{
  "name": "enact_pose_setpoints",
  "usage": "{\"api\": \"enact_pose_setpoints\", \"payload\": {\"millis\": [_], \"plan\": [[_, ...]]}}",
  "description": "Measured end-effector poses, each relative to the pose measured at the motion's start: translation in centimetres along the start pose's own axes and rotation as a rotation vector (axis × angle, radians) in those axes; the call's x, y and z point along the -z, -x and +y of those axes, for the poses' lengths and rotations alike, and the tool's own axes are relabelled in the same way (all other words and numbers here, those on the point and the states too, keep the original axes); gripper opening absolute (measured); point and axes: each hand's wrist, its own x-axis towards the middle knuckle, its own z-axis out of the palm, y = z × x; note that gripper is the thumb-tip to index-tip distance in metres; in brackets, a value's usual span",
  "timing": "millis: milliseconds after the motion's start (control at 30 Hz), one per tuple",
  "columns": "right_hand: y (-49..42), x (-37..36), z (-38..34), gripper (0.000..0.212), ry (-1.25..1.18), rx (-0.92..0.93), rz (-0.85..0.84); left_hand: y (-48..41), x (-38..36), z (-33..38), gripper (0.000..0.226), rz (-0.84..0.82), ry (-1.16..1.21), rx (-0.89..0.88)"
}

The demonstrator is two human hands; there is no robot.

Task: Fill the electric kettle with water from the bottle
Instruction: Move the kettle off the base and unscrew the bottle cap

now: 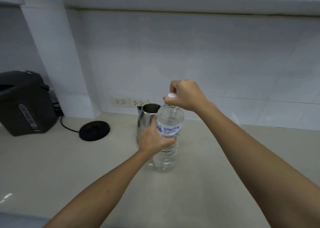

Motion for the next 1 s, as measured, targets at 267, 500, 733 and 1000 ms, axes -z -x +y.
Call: {"api": "enact_pose_setpoints", "payload": {"millis": [267,500,733,1000], "plan": [[-0.3,-4.3,-7.3,0.035,0.044,0.066,-0.155,2.2,5.0,-6.8,0.072,0.014,-0.039,0.120],[-0.8,-6.4,-10.0,0.035,0.023,0.108,-0.184,3.1,5.5,-9.1,0.078,0.061,0.045,0.177],[-2.4,-6.4,-10.3,0.038,0.120,0.000,-0.273,3.2,4.1,-8.9,0.102,0.041,0.339,0.230],[-3.3,-5.7,-9.4,0.021,0.004,0.192,-0.494,3.3,3.5,-9.5,0.088,0.138,0.285,0.276]]}}
